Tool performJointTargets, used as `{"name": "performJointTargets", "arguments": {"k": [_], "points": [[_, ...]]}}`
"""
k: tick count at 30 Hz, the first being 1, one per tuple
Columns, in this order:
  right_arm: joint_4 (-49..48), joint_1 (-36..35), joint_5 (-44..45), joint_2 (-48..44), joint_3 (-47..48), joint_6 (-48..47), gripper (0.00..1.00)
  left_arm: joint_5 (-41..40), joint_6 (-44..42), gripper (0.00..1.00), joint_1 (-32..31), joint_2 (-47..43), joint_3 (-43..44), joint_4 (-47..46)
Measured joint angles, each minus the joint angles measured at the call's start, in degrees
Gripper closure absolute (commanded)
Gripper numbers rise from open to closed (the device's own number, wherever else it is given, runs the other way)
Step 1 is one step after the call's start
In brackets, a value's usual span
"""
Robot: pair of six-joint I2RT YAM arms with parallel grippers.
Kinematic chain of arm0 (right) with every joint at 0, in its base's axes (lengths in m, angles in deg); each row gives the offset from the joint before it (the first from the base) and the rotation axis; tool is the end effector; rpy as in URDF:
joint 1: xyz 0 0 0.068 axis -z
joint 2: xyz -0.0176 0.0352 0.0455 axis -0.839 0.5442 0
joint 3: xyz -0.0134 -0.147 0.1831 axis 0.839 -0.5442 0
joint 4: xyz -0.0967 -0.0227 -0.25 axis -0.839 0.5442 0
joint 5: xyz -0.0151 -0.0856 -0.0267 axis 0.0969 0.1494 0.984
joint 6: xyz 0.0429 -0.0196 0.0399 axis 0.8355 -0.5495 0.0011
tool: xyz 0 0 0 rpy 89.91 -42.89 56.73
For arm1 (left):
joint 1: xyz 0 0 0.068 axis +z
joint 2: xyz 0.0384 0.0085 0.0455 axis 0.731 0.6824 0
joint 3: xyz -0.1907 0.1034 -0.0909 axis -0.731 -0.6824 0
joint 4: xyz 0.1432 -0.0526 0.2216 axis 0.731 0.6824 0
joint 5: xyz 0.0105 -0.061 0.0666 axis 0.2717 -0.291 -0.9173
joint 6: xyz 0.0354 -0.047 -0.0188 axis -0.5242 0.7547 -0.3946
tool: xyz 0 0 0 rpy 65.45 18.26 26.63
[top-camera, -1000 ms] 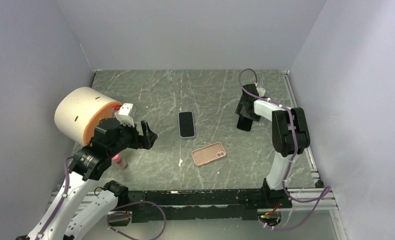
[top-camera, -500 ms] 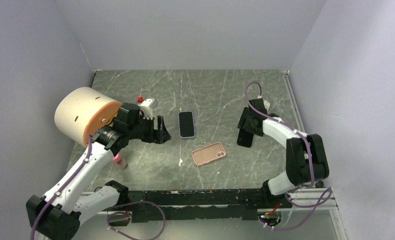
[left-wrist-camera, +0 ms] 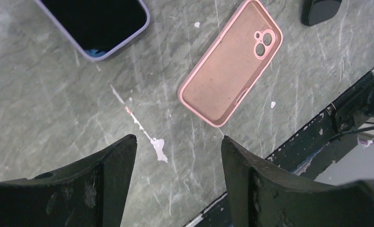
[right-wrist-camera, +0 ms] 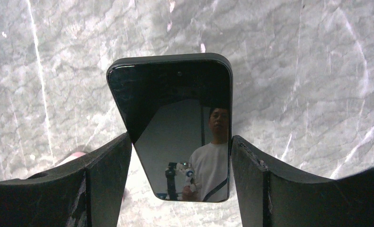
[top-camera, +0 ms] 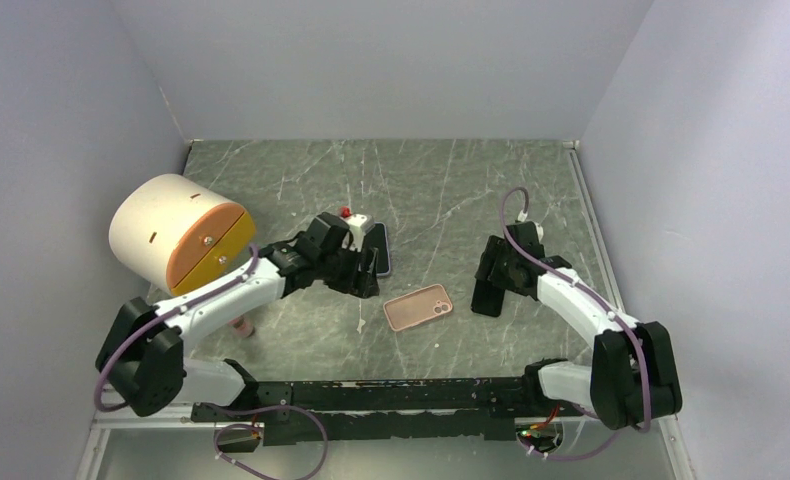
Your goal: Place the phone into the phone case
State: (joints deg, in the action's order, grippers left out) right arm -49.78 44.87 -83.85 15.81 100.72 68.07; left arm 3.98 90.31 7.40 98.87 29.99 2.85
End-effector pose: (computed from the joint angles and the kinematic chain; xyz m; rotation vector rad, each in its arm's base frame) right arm 0.2502 0.0492 0.1324 0.4600 2.5002 0.1719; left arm 0.2231 -0.1967 0.1943 0.4493 2.4892 -0.7221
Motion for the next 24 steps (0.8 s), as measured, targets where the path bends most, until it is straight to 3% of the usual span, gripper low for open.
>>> {"name": "performJointTargets", "arguments": {"k": [11,24], "points": [[0.37,-1.36,-5.70,-3.69,-1.92,0.76,0.58,-1.97,-0.37,0.31,-5.27,9.07,0.00,-8.46],[1.88,-6.99,-8.92,-5.35,-2.84,2.97,0.59,-2.36,-1.73,0.33,-6.08,16.24,-0.22,-12.98]]}}
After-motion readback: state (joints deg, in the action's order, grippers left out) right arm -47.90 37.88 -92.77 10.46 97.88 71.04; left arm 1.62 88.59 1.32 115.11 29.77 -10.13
